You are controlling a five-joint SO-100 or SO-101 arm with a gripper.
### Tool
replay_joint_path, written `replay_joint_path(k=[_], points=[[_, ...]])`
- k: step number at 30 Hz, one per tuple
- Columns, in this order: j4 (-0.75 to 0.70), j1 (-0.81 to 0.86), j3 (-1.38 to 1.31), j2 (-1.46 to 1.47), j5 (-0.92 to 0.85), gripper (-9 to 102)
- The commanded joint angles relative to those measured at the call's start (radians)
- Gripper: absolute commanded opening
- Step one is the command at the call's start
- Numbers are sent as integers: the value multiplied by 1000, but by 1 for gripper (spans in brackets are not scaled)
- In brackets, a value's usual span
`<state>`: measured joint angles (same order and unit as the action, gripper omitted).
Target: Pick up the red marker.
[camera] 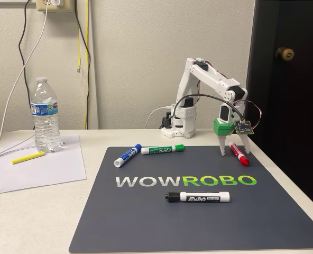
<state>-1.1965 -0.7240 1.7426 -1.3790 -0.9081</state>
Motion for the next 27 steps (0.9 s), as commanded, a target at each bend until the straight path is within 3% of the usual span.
replay_joint_path(k=[1, 10, 27], points=[[28, -15, 0, -17, 12, 41], [75, -11, 0, -12, 15, 22], [89, -8, -3, -5, 18, 11]])
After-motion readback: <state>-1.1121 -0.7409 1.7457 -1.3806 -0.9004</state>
